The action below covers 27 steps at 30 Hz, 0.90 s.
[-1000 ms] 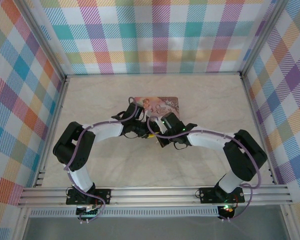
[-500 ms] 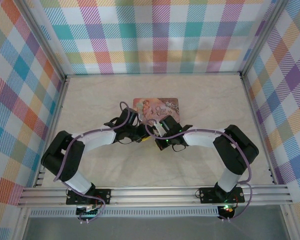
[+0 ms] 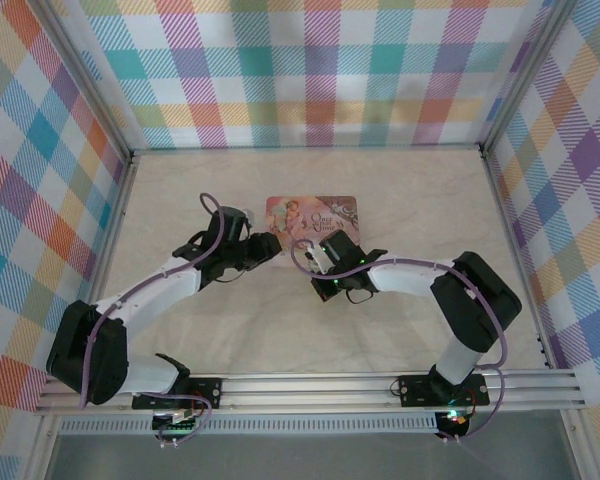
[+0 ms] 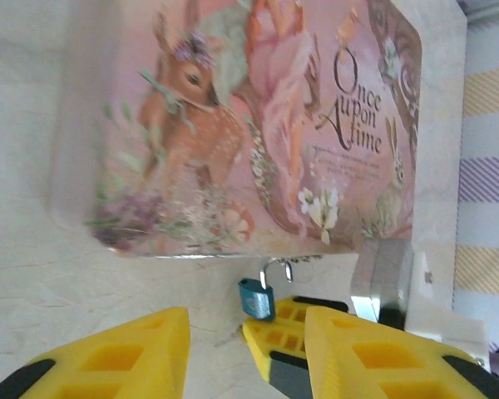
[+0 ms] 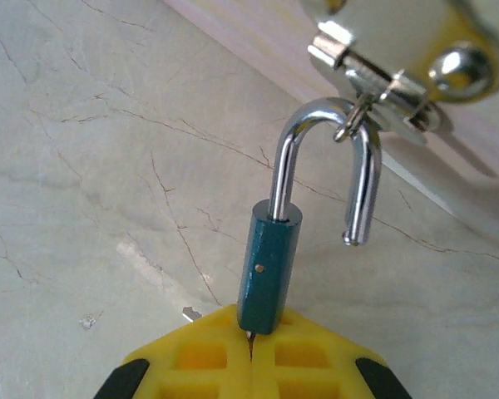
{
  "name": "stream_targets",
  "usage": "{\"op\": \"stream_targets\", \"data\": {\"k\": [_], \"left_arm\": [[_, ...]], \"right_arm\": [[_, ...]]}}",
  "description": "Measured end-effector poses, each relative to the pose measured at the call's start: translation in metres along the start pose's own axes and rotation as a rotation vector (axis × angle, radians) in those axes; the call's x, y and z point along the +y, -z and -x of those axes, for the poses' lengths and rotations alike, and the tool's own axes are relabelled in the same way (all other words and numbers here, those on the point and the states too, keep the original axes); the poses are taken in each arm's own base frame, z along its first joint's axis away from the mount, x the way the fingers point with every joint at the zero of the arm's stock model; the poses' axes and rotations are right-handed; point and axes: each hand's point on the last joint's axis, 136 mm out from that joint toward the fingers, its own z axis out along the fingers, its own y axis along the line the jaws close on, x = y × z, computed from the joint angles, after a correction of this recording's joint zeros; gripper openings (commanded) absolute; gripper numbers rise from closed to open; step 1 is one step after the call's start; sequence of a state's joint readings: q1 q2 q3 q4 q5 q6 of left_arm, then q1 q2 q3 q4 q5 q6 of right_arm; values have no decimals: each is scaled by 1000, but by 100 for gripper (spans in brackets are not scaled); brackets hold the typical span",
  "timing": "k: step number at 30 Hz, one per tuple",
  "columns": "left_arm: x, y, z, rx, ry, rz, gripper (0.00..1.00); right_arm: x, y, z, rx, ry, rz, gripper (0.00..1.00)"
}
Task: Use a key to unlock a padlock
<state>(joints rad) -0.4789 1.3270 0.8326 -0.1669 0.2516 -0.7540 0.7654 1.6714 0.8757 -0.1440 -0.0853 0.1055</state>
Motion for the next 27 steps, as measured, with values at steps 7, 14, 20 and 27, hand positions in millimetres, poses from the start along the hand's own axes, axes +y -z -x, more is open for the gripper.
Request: {"op": "stream_targets", "data": {"k": [7, 14, 20, 27], "left_arm": [[16, 4, 13, -52, 9, 60, 40], [30, -7, 13, -40, 18, 108, 40], [34, -11, 10, -27, 11, 122, 40], [33, -12, 11, -31, 3, 117, 40]], "right_arm": [[6, 10, 3, -12, 43, 20, 1], [6, 13, -8, 41, 88, 22, 1], [7, 19, -7, 59, 132, 1, 1], [3, 30, -9, 68, 186, -31, 2]]}}
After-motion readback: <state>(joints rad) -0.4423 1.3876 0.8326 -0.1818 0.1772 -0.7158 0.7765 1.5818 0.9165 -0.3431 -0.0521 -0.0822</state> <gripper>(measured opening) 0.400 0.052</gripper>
